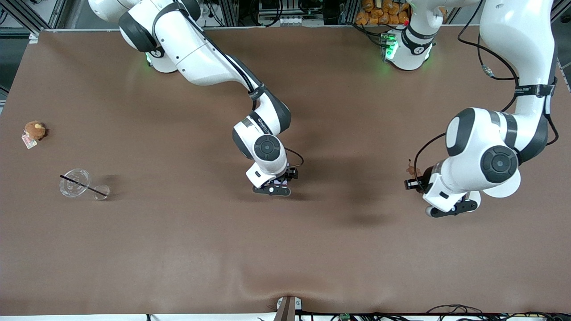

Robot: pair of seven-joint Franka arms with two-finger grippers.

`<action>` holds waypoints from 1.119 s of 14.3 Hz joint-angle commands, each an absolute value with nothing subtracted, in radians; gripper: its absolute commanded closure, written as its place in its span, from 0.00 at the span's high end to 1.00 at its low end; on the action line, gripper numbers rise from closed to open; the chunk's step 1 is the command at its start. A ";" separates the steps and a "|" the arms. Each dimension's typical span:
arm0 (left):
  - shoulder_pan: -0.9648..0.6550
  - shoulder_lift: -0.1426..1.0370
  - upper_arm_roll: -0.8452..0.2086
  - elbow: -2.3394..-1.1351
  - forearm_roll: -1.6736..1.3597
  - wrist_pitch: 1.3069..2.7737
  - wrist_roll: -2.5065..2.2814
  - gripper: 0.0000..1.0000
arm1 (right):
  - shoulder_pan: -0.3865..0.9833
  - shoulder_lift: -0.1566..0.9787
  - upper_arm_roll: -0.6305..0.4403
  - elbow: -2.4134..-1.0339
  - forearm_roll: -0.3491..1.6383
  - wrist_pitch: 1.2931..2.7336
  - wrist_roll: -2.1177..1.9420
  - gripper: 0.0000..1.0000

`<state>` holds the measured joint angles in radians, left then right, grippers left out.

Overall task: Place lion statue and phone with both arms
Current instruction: 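Carry the lion toward the lamp while the right gripper lifts the phone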

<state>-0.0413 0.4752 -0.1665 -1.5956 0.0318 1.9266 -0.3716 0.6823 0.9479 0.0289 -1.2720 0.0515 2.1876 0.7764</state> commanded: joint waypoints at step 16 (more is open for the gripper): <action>0.018 0.567 -0.167 -1.621 0.167 2.049 -0.244 0.00 | 0.591 0.796 -0.040 -1.307 0.032 2.024 0.747 0.00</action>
<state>0.0075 0.5641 -0.1628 -1.6127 0.1160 2.0287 -0.2536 0.6437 0.8625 -0.0326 -1.2786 0.0476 2.0702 0.7744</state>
